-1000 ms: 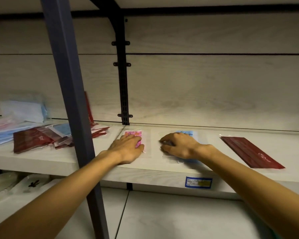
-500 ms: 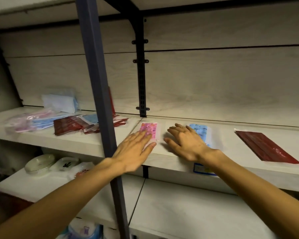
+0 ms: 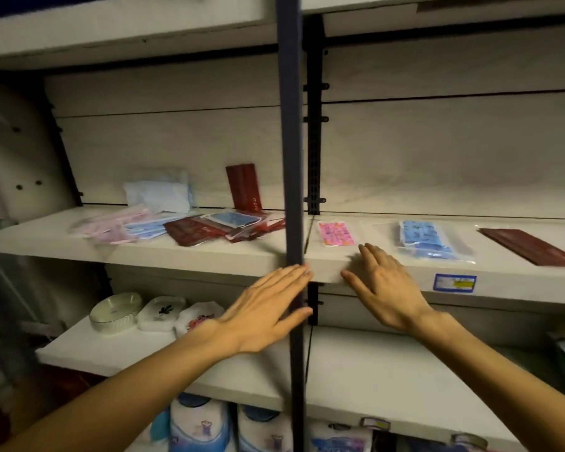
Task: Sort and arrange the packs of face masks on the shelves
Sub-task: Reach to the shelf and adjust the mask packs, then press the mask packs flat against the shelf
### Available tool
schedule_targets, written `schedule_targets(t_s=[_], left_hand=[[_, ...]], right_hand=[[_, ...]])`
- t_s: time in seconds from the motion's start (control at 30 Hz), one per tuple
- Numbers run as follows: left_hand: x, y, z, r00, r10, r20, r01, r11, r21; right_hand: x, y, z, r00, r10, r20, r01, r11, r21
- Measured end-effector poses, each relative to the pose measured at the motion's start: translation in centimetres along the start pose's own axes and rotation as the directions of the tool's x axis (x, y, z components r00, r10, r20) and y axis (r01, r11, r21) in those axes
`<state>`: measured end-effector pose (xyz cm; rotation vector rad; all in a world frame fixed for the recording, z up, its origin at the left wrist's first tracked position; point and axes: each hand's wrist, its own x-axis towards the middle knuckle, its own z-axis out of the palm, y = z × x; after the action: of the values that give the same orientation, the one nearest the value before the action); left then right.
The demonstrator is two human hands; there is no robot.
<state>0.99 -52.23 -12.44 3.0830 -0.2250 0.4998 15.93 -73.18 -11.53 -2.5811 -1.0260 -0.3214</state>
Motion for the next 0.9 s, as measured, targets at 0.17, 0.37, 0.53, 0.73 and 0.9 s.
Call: schedule_targets(t_s=[0.17, 0.37, 0.53, 0.73, 0.9], left_hand=[[-6.9, -7.3, -4.1, 0.993, -0.117, -0.023, 0.118, 0.993, 0.022], [-11.2, -15.1, -8.8, 0.953, -0.299, -0.039, 0.302, 0.946, 0.115], [-11.4, -20.4, -11.3, 0.877, -0.432, -0.211, 0.441, 0.898, -0.005], [-7.7, -27.5, -9.7, 0.741, -0.667, -0.075, 0.663, 0.745, -0.075], [-3.4, -31.5, -7.6, 0.798, -0.602, -0.035, 0.589, 0.791, -0.164]], right_hand=[[-3.7, -9.1, 2.3, 0.971, -0.037, -0.237, 0.056, 0.996, 0.074], [-2.2, -19.6, 4.1, 0.961, -0.206, -0.184, 0.216, 0.976, 0.031], [4.1, -24.8, 4.6, 0.963, -0.179, -0.204, 0.193, 0.98, 0.056], [12.9, -25.7, 6.1, 0.974, -0.06, -0.218, 0.075, 0.995, 0.064], [20.1, -24.7, 6.5, 0.992, -0.032, -0.119, 0.028, 0.999, -0.033]])
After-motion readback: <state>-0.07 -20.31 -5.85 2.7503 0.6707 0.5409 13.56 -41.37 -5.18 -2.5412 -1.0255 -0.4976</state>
